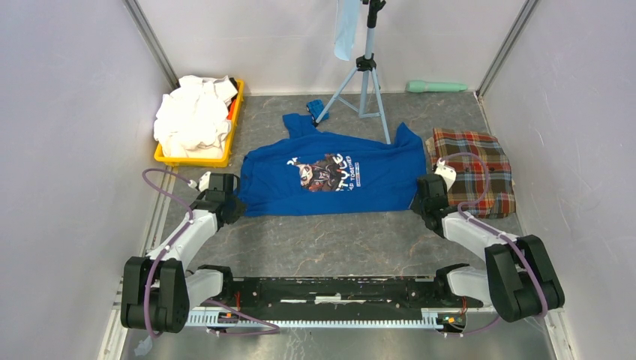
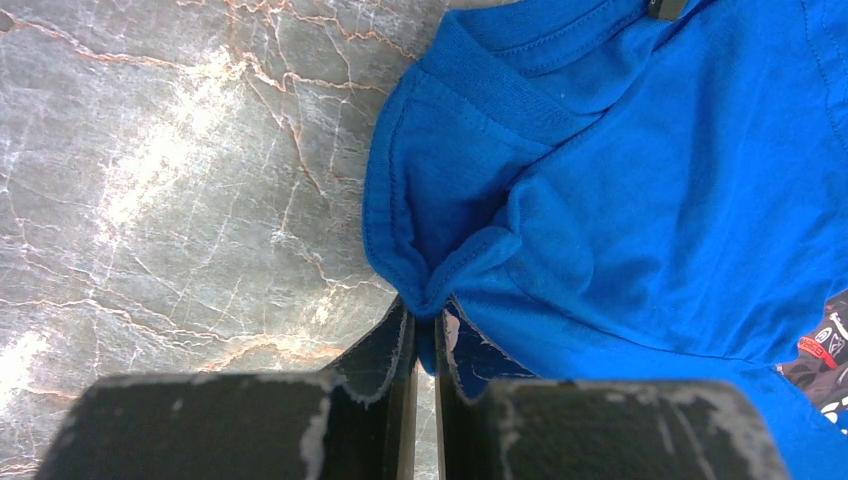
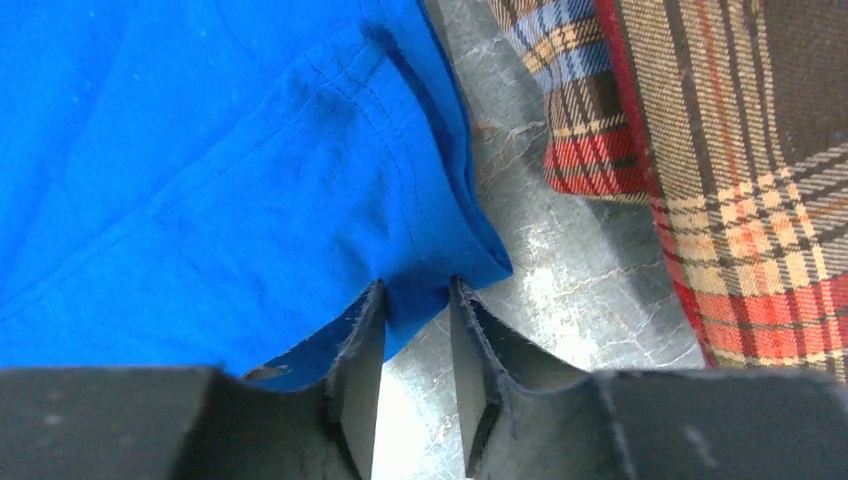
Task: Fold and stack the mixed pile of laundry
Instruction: Fold the T-shirt.
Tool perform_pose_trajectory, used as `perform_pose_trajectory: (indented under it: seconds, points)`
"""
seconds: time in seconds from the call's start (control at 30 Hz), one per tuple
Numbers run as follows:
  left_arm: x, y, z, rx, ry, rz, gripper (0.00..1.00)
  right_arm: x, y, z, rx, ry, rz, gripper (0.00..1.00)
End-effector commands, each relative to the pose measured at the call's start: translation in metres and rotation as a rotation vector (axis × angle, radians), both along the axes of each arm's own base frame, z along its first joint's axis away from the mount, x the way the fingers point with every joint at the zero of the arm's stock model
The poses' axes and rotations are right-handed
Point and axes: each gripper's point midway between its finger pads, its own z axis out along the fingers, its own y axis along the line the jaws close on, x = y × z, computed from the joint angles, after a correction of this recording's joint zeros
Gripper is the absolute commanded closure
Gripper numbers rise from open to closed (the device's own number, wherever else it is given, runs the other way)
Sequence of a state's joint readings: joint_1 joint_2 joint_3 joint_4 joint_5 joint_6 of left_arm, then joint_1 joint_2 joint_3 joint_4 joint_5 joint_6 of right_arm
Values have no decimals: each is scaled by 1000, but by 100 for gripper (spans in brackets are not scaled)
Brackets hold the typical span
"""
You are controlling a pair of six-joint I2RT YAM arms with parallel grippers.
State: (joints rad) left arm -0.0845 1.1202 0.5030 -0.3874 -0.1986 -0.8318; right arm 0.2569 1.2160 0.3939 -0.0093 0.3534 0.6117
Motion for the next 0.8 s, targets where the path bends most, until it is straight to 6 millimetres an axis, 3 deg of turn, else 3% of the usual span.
perform_pose_trajectory:
  seconds: [0.0, 0.23, 0.77]
  points:
    - [2, 4, 0, 28, -13, -24, 90, -12, -5, -16, -13, 69, -19, 69]
    - [2, -3, 5, -6, -20, -52, 97, -17, -5, -6, -12, 55, -4, 100]
    - [-36, -32, 80, -174, -172, -112, 98, -53, -6, 36, 37, 29, 20, 100]
